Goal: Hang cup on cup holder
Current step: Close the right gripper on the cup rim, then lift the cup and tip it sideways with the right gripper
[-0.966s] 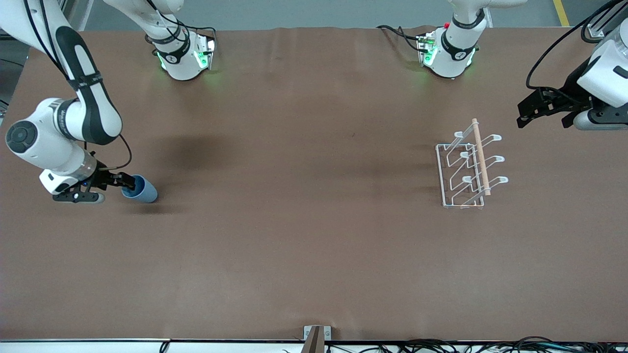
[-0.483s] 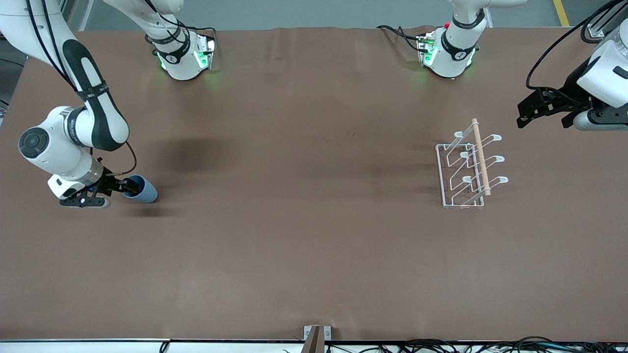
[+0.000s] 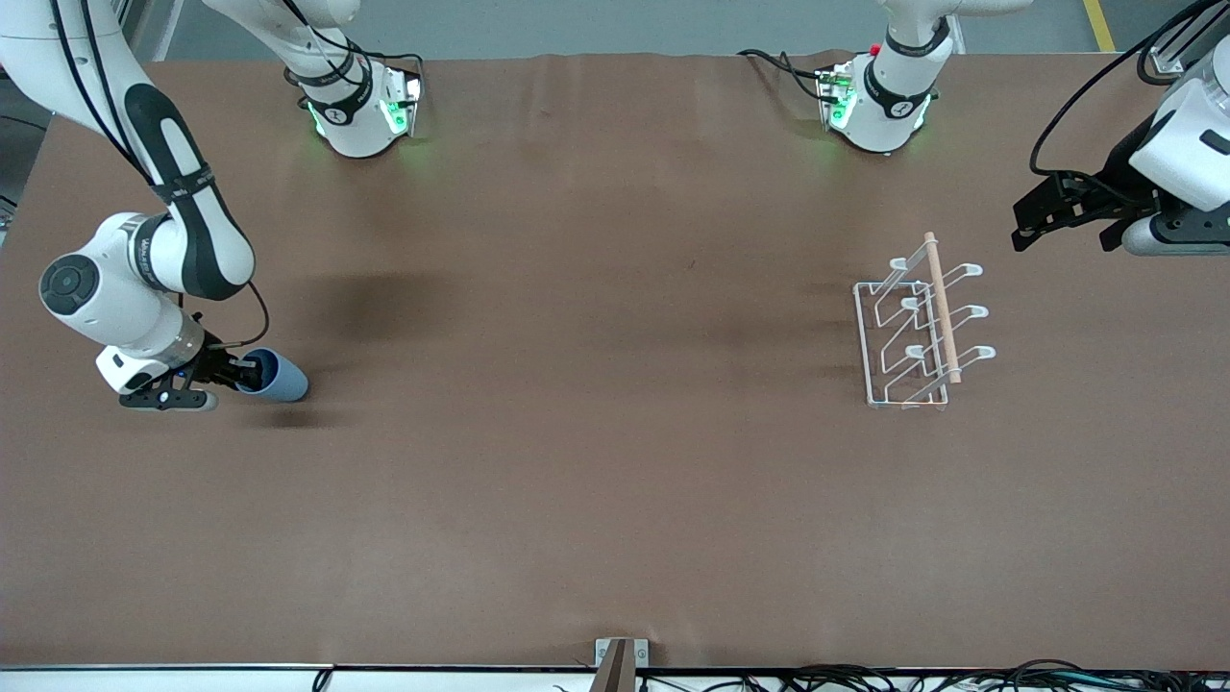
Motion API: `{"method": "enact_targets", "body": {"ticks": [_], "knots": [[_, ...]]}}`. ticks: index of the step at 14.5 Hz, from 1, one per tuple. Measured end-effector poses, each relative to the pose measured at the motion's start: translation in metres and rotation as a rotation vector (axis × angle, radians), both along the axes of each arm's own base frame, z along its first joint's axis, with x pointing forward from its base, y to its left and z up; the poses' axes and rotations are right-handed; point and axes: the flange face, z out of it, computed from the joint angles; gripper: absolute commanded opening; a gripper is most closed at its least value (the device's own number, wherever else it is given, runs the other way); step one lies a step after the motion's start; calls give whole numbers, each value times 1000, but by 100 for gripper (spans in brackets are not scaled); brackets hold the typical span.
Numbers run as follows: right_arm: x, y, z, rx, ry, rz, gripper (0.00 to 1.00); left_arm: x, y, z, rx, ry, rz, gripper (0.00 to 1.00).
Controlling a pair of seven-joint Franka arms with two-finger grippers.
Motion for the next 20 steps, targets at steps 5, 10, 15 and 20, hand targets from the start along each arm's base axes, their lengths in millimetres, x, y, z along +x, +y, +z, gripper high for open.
{"method": "enact_targets", "body": {"ticks": [5, 10, 15, 20], "knots": [[24, -2, 38, 38, 87, -20, 0, 0, 0, 0, 0, 1, 0, 99], [44, 10, 112, 66, 62, -10, 0, 1, 0, -1, 0, 3, 0, 99], [28, 87, 181, 334, 77, -22, 1, 2, 0, -4, 1, 8, 0, 99], [12, 172, 196, 652, 158, -30, 1, 3, 0, -7, 2, 12, -30, 99]]}}
